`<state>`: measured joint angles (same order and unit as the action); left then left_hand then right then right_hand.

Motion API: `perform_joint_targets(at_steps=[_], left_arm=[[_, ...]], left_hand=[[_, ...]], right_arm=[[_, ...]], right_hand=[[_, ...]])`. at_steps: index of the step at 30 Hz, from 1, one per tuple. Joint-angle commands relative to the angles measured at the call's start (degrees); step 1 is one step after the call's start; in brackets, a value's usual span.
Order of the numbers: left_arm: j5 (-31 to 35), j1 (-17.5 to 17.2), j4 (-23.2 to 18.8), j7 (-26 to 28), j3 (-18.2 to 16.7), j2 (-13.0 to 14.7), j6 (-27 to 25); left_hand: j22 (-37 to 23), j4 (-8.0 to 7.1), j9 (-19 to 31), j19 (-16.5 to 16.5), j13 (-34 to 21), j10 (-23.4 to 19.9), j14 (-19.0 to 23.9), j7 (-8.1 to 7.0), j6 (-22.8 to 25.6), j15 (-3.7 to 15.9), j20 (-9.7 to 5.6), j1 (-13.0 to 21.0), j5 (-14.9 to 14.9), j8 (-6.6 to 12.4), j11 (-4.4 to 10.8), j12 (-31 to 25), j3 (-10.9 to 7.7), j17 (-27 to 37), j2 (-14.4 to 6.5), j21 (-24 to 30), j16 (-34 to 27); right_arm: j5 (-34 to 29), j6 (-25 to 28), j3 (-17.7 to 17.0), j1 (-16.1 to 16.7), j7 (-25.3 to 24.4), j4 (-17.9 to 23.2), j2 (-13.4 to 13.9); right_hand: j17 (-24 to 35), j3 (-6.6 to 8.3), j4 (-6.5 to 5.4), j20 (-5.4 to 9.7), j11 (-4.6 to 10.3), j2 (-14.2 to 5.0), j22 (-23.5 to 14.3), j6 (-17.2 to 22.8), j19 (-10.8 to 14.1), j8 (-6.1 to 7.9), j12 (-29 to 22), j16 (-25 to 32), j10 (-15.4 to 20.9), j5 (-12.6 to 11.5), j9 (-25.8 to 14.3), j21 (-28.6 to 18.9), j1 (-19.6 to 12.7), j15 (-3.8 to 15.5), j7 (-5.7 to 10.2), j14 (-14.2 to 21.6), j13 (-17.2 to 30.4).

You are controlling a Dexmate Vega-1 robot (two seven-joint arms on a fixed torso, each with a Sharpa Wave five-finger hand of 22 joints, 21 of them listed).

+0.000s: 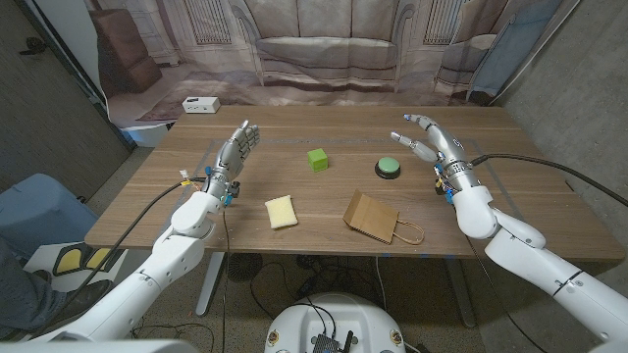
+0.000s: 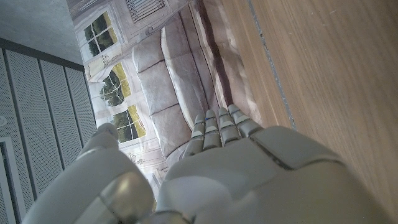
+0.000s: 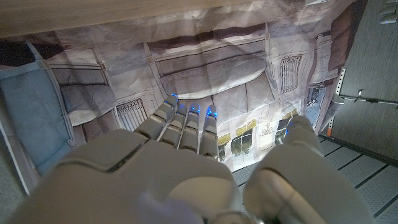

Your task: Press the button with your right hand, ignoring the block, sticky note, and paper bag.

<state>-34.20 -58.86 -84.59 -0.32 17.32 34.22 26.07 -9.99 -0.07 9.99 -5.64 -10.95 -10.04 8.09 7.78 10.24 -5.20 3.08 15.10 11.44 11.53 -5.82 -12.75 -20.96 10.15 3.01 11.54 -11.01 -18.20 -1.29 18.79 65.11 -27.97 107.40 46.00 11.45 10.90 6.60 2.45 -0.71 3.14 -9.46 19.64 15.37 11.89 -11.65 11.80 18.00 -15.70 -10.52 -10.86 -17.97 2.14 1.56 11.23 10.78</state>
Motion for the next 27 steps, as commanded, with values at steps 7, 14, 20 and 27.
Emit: perform_joint_targets(at_steps=[7,14,20,27], left_arm=[[0.36,-0.10,-0.54,0.35,0.31,-0.15,-0.53],[0.33,-0.39,-0.79,0.79,0.23,-0.36,-0.46],[0.56,-0.48,-1.01,0.99,0.35,-0.36,-0.59],[0.58,-0.52,-1.14,1.07,0.42,-0.30,-0.88]], left_hand=[[-0.27,0.33,0.27,-0.01,-0.17,-0.46,0.59,-0.06,0.35,-0.03,0.32,0.30,-0.21,-0.31,-0.04,0.06,-0.13,0.08,-0.14,-0.07,0.06],[-0.27,0.39,0.27,0.11,-0.18,-0.44,0.61,-0.03,0.43,-0.04,0.39,0.31,-0.24,-0.34,-0.13,0.11,-0.10,0.08,-0.21,-0.13,0.08],[-0.28,0.43,0.28,0.18,-0.18,-0.47,0.65,-0.07,0.48,0.00,0.35,0.33,-0.25,-0.37,-0.05,0.14,-0.09,0.08,-0.28,-0.16,0.09],[-0.28,0.48,0.28,0.18,-0.19,-0.56,0.70,-0.09,0.54,0.00,0.32,0.35,-0.27,-0.41,-0.04,0.15,-0.08,0.08,-0.36,-0.16,0.09]], right_arm=[[-2.19,7.64,1.03,-0.43,5.66,4.67,4.24],[-1.66,10.66,1.19,-0.85,9.57,6.77,6.36],[-1.27,12.10,1.47,-0.94,11.00,7.75,7.32],[-1.12,13.99,1.92,-0.98,12.57,8.93,8.35]], right_hand=[[0.20,-0.01,0.18,0.56,0.40,-0.31,-0.30,-0.17,1.15,-0.30,0.25,0.15,-0.46,-0.24,-0.32,-0.50,-0.21,0.25,-0.16,0.31,0.29],[0.20,0.01,0.13,0.38,0.39,-0.42,-0.30,-0.25,1.26,-0.36,0.25,0.16,-0.42,-0.26,-0.32,-0.50,-0.14,0.16,-0.23,0.35,0.29],[0.21,0.06,0.08,0.32,0.38,-0.58,-0.30,-0.27,1.31,-0.38,0.27,0.19,-0.46,-0.26,-0.33,-0.47,-0.10,0.03,-0.50,0.44,0.30],[0.21,0.13,0.07,0.28,0.39,-0.74,-0.29,-0.22,1.38,-0.38,0.26,0.21,-0.42,-0.26,-0.34,-0.46,-0.12,0.01,-0.51,0.53,0.30]])
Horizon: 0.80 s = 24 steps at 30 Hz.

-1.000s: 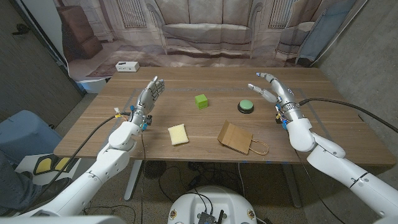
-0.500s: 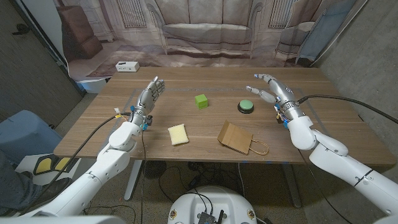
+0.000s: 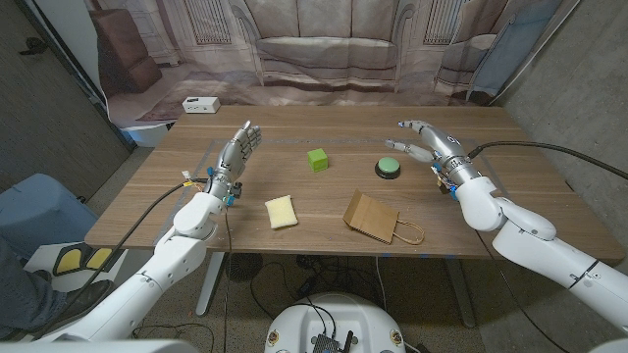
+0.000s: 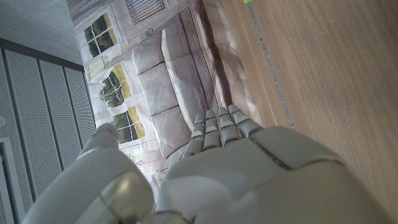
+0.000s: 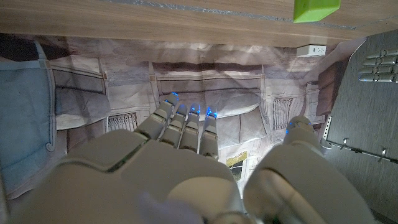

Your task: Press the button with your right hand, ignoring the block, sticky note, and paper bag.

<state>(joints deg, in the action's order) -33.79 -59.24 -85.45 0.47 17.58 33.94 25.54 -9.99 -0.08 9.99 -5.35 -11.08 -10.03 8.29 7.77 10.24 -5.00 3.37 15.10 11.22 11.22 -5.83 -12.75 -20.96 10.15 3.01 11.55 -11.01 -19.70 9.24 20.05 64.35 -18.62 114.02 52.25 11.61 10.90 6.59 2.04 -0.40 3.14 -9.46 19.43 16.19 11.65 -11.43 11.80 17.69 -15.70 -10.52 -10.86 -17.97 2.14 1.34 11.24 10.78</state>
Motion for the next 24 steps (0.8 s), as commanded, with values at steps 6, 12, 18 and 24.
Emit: perform_joint_targets(at_steps=[6,12,18,24], left_arm=[[0.21,-0.07,-0.14,0.15,0.30,-0.08,-0.33],[0.13,-0.15,-0.11,0.07,0.38,-0.22,-0.21],[0.11,-0.40,-0.34,0.19,0.29,-0.29,0.10],[0.09,-0.39,-0.33,0.04,0.42,-0.46,0.25]], left_hand=[[-0.28,0.54,0.28,-0.10,-0.06,-0.58,0.55,-0.13,0.58,-0.17,0.05,0.36,-0.07,-0.14,0.13,0.19,-0.05,0.08,-0.43,-0.17,0.10],[-0.28,0.58,0.29,-0.10,-0.07,-0.61,0.49,-0.18,0.61,-0.19,0.09,0.37,-0.09,-0.17,0.07,0.21,-0.03,0.09,-0.49,-0.17,0.14],[-0.29,0.63,0.29,-0.08,-0.07,-0.61,0.57,-0.18,0.64,-0.18,0.18,0.38,-0.10,-0.20,0.05,0.24,-0.02,0.09,-0.56,-0.18,0.13],[-0.29,0.67,0.29,-0.08,-0.08,-0.76,0.56,-0.25,0.69,-0.18,0.15,0.38,-0.11,-0.21,0.18,0.22,0.01,0.09,-0.62,-0.18,0.15]], right_arm=[[0.40,6.05,1.19,-0.65,5.55,3.89,3.26],[0.03,7.97,1.75,-1.16,7.28,5.16,4.49],[-0.82,9.86,2.41,-1.69,8.61,6.45,5.53],[-0.96,10.56,3.29,-2.75,10.11,6.64,5.93]], right_hand=[[0.00,0.18,0.12,0.74,0.75,-0.85,-0.29,-0.15,1.31,-0.22,-0.07,0.41,0.34,-0.20,-0.34,-0.65,-0.16,0.28,0.23,1.18,0.30],[-0.02,0.19,0.13,0.67,0.56,-0.89,-0.29,-0.20,1.52,-0.25,-0.11,0.45,0.53,-0.16,-0.35,-0.68,-0.16,0.21,0.19,1.40,0.29],[-0.03,0.23,0.13,0.63,0.54,-1.00,-0.29,-0.21,1.54,-0.26,0.00,0.35,0.32,-0.12,-0.35,-0.62,-0.16,0.06,0.11,1.22,0.28],[-0.03,0.29,0.10,0.59,0.66,-1.16,-0.29,-0.16,1.55,-0.24,0.05,0.37,0.25,-0.08,-0.35,-0.58,-0.17,0.08,0.10,1.32,0.28]])
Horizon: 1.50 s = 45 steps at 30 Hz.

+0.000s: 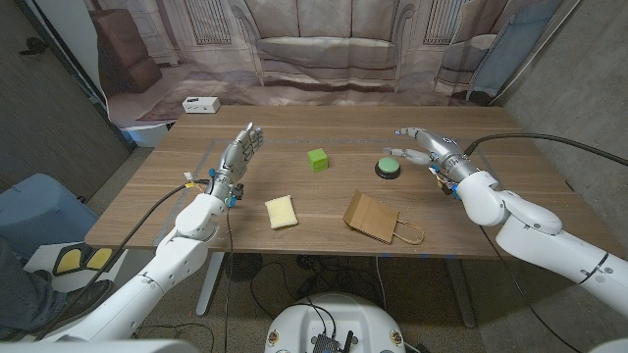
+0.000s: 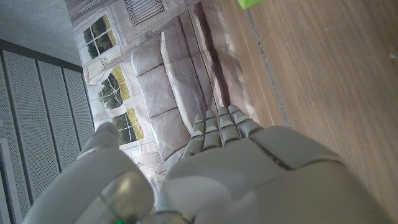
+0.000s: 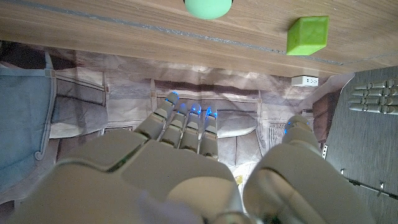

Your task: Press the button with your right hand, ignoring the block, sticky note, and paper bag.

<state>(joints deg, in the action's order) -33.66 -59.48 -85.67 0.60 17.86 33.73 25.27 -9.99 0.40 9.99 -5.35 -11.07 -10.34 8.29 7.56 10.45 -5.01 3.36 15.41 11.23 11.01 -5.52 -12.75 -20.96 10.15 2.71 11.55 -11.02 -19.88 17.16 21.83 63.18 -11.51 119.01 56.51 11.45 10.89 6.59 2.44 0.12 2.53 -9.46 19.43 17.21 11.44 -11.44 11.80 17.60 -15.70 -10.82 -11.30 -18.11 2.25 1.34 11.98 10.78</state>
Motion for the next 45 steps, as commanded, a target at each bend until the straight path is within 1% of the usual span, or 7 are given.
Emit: perform_joint_targets(at_steps=[1,9,23,31,34,38,45], left_arm=[[-0.07,-0.12,-0.09,-0.14,0.16,-0.24,0.47],[-0.21,-0.23,-0.01,-0.01,0.07,-0.15,0.19],[-0.50,-0.03,0.30,-0.20,-0.01,-0.19,0.11],[-0.43,0.05,-0.12,-0.20,-0.07,0.20,-0.35],[-0.42,0.08,-0.14,-0.24,-0.08,0.22,-0.32],[-0.53,0.08,-0.13,-0.30,-0.04,0.17,-0.39],[-0.61,-0.21,-0.34,-0.32,0.03,0.15,-0.38]], left_hand=[[-0.29,0.20,0.29,-0.05,-0.09,-0.46,0.58,-0.03,0.49,-0.19,0.18,0.07,-0.12,0.00,-0.12,0.22,0.01,0.09,-0.31,-0.19,0.14],[-0.29,0.25,0.29,-0.05,-0.10,-0.46,0.61,0.02,0.50,-0.24,0.21,0.07,-0.14,-0.04,-0.08,0.26,0.04,0.09,-0.39,-0.19,0.15],[-0.29,0.34,0.30,0.08,-0.10,-0.46,0.54,0.02,0.62,-0.19,0.24,0.07,-0.16,-0.05,-0.08,0.32,0.09,0.09,-0.48,-0.23,0.20],[-0.29,0.38,0.30,0.10,-0.11,-0.51,0.53,-0.05,0.62,-0.21,0.25,0.07,-0.17,-0.08,-0.13,0.34,0.12,0.09,-0.53,-0.23,0.21],[-0.29,0.40,0.30,0.10,-0.11,-0.48,0.52,-0.05,0.63,-0.19,0.27,0.07,-0.18,-0.08,-0.13,0.36,0.13,0.09,-0.55,-0.23,0.22],[-0.29,0.41,0.30,0.12,-0.11,-0.46,0.50,-0.04,0.64,-0.12,0.27,0.07,-0.18,-0.08,-0.12,0.37,0.13,0.09,-0.58,-0.24,0.23],[-0.29,0.46,0.31,0.15,-0.11,-0.50,0.59,-0.15,0.70,-0.12,0.32,0.08,-0.18,-0.09,-0.07,0.39,0.15,0.09,-0.65,-0.25,0.20]], right_arm=[[-0.85,2.78,1.70,-1.79,3.25,1.64,1.71],[-1.61,5.78,4.30,-5.26,8.25,1.64,1.87],[-2.88,6.67,8.08,-9.32,11.31,-0.35,0.62],[-3.68,7.50,9.26,-10.30,12.48,-0.38,0.62],[-4.17,7.69,9.54,-10.33,12.35,-0.24,0.63],[-4.35,7.65,9.91,-10.66,13.12,-0.17,0.80],[-5.48,8.47,10.77,-11.23,14.32,0.13,0.84]], right_hand=[[0.13,0.30,0.10,0.16,0.14,-0.57,-0.29,-0.18,0.54,-0.04,0.06,0.36,0.36,-0.07,-0.05,-0.13,-0.02,-0.05,0.14,0.56,0.28],[0.13,0.35,0.07,0.03,-0.01,-0.72,-0.29,-0.36,0.65,-0.11,0.14,0.37,0.22,0.00,-0.05,-0.11,0.01,-0.28,0.01,0.67,0.28],[0.11,0.50,0.08,-0.22,-0.03,-1.06,-0.30,-0.44,0.77,-0.13,0.17,0.42,0.20,0.19,-0.06,-0.04,-0.05,-0.23,-0.06,1.00,0.28],[0.10,0.59,0.09,-0.29,0.12,-1.25,-0.31,-0.33,0.85,-0.09,0.17,0.42,0.23,0.27,-0.07,-0.02,-0.11,-0.41,0.10,1.09,0.28],[0.08,0.87,0.19,-0.37,0.26,-1.68,-0.31,-0.36,0.92,-0.10,0.17,0.43,0.26,0.28,-0.07,-0.02,-0.47,-0.31,0.28,1.18,0.27],[-0.02,1.52,0.66,-0.56,0.77,-2.51,-0.31,-0.68,1.97,-0.20,0.08,0.71,0.63,0.43,-0.06,-0.31,-1.58,-0.04,0.84,2.16,0.26],[-0.09,1.64,0.91,-0.99,1.13,-2.48,-0.32,-1.08,3.13,-0.32,0.04,0.92,0.88,0.76,-0.07,-0.60,-1.93,-0.13,1.02,3.11,0.26]])
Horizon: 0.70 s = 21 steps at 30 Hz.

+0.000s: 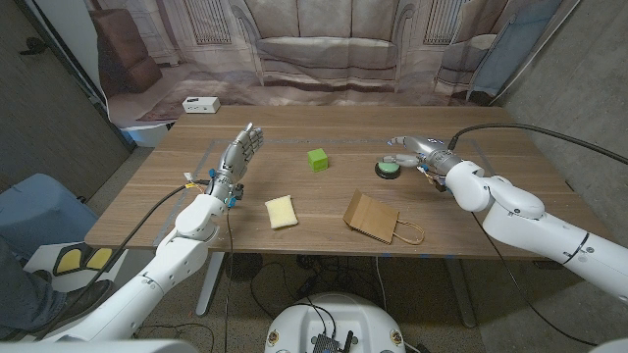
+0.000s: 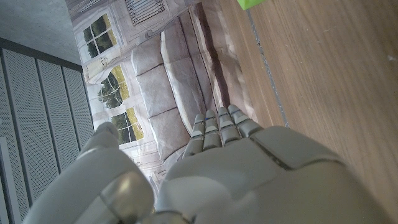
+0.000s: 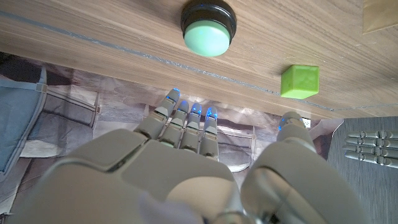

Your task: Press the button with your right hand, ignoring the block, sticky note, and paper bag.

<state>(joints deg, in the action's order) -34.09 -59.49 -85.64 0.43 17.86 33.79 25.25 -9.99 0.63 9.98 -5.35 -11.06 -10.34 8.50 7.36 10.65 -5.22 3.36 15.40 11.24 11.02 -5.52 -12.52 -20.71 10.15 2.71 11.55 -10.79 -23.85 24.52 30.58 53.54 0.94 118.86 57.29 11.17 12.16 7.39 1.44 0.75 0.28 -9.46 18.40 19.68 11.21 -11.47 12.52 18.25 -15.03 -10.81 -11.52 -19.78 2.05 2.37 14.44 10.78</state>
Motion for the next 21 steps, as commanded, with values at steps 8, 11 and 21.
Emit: perform_joint_targets(at_steps=[8,11,21], left_arm=[[-0.16,-0.59,-1.08,0.07,-0.13,0.33,-0.47],[0.02,-0.58,-1.24,0.03,-0.06,0.51,-0.64],[-0.12,-0.82,-1.28,-0.15,-0.05,0.52,-0.53]], left_hand=[[-0.30,0.28,0.31,0.18,-0.13,-0.61,0.40,0.01,0.53,0.10,0.34,0.10,-0.20,-0.11,0.08,0.14,-0.07,0.09,-0.73,-0.25,-0.02],[-0.30,0.30,0.31,0.19,-0.13,-0.61,0.40,0.00,0.56,0.13,0.36,0.11,-0.20,-0.11,0.10,0.15,-0.07,0.09,-0.76,-0.25,-0.02],[-0.30,0.38,0.32,0.21,-0.14,-0.51,0.34,-0.03,0.58,0.15,0.34,0.13,-0.22,-0.13,-0.01,0.23,-0.04,0.09,-0.87,-0.25,0.02]], right_arm=[[-2.42,1.46,3.05,-2.24,2.93,0.01,-0.41],[-2.68,1.40,3.49,-2.65,3.30,-0.33,-0.81],[-3.34,2.08,4.71,-3.68,4.55,-1.06,-2.00]], right_hand=[[0.26,0.37,-0.01,-0.11,0.48,-0.34,-0.32,0.05,0.72,-0.03,0.07,0.15,0.32,0.28,-0.09,-0.29,-0.07,-0.09,-0.08,0.64,0.26],[0.29,0.36,-0.08,-0.16,0.53,-0.40,-0.32,0.09,0.72,-0.01,0.08,0.16,0.33,0.34,-0.09,-0.27,0.04,-0.10,-0.07,0.66,0.26],[0.37,0.34,-0.28,-0.34,0.42,-0.61,-0.33,0.13,0.81,0.03,0.13,0.13,0.29,0.55,-0.09,-0.21,0.35,-0.04,-0.16,0.65,0.26]])
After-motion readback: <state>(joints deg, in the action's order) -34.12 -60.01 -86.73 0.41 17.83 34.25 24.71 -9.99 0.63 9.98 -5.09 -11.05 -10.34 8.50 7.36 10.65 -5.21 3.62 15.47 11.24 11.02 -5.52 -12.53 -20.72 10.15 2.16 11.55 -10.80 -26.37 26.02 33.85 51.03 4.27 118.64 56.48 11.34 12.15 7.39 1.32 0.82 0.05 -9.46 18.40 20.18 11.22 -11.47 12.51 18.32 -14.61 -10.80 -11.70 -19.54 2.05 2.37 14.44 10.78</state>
